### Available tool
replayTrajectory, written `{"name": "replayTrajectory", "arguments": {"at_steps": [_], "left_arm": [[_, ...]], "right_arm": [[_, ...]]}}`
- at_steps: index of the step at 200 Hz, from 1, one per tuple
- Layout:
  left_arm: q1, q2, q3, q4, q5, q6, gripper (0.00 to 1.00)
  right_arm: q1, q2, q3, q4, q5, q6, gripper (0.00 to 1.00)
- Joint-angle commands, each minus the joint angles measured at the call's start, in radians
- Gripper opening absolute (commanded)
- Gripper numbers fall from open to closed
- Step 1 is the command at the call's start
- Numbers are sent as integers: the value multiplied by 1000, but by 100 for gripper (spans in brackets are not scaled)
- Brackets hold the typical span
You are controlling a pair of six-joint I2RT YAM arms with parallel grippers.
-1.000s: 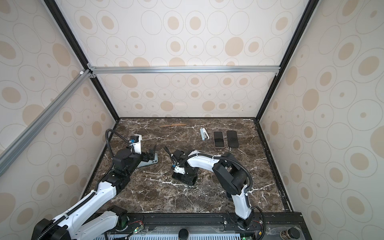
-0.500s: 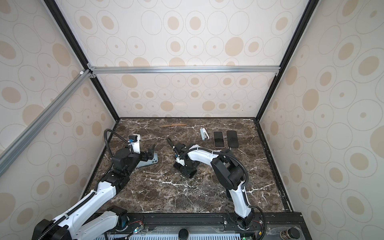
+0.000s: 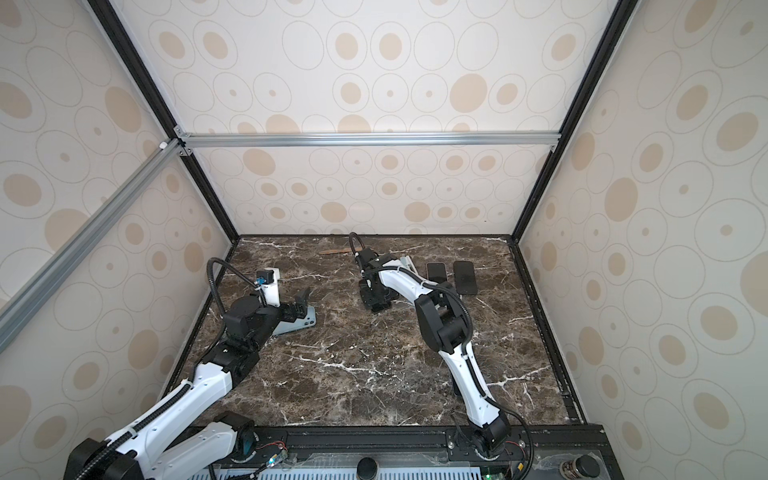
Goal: Put the phone into the phone case
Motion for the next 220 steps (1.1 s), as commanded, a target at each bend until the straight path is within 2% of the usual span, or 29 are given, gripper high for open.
{"name": "replayTrajectory", "arguments": {"at_steps": [1, 42, 70, 100, 142, 191, 220], "left_arm": [[9, -25, 43, 2, -5, -10, 97], [11, -18, 45, -2, -3, -10, 97], [11, -9, 49, -5, 1, -15, 97], [10, -9, 51, -10, -2, -14, 97], [11, -16, 53, -11, -7, -9, 97], [11, 10, 46, 27, 54, -28, 91], [3, 43, 52, 45, 143, -48, 89]], "right_arm": [[-14, 115, 71, -81, 78, 76, 72], [-27, 183, 228, -108, 91, 109, 78], [-25, 152, 299, -155, 57, 95, 100], [-15, 16, 255, -94, 72, 52, 99], [-13, -140, 204, -131, 129, 61, 100], [-15, -480, -255, -23, 161, 109, 100], [-19, -671, -481, -51, 196, 156, 100]]}}
